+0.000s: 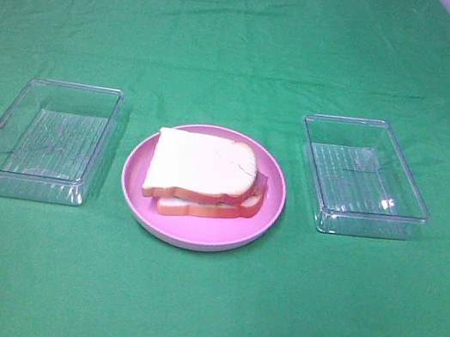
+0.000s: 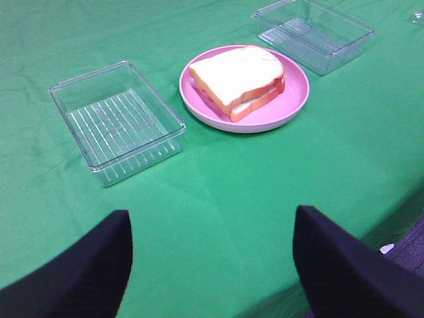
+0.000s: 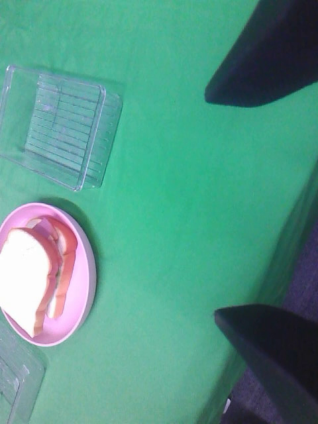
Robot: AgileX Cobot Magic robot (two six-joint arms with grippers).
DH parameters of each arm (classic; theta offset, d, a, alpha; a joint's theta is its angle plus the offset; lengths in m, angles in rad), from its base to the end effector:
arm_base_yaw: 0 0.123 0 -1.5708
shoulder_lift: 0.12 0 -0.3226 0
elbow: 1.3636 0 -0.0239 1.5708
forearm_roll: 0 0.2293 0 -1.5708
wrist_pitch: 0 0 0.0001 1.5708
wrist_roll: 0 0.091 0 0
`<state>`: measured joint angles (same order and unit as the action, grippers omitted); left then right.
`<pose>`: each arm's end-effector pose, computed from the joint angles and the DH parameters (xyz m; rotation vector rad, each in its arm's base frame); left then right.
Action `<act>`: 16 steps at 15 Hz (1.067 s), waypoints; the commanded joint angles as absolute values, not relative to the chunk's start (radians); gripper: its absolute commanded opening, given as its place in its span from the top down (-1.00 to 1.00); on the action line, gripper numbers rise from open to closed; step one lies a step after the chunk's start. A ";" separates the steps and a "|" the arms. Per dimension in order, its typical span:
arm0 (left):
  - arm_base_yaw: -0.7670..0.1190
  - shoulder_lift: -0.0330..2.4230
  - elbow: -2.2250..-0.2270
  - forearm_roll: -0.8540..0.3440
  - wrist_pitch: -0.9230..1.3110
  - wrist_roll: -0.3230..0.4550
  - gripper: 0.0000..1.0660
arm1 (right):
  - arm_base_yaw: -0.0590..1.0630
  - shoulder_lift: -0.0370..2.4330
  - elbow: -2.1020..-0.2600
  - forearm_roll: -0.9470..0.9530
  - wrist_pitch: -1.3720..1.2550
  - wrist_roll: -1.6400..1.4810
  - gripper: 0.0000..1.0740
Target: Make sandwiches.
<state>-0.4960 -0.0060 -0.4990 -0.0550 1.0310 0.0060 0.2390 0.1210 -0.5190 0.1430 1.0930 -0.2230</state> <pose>-0.0560 0.0254 0.2689 0.5055 1.9647 -0.3768 -0.0487 0.0000 0.2768 -0.4985 2.1168 0.1848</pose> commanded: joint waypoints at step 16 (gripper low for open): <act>0.049 -0.025 -0.497 -0.058 1.033 0.000 -0.25 | 0.004 -0.017 -0.515 0.134 1.081 -0.194 -0.40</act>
<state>0.0410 -0.0060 -0.4990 -0.0550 1.0310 0.0060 0.0140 0.0000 -0.5170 0.1360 1.0900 -0.1970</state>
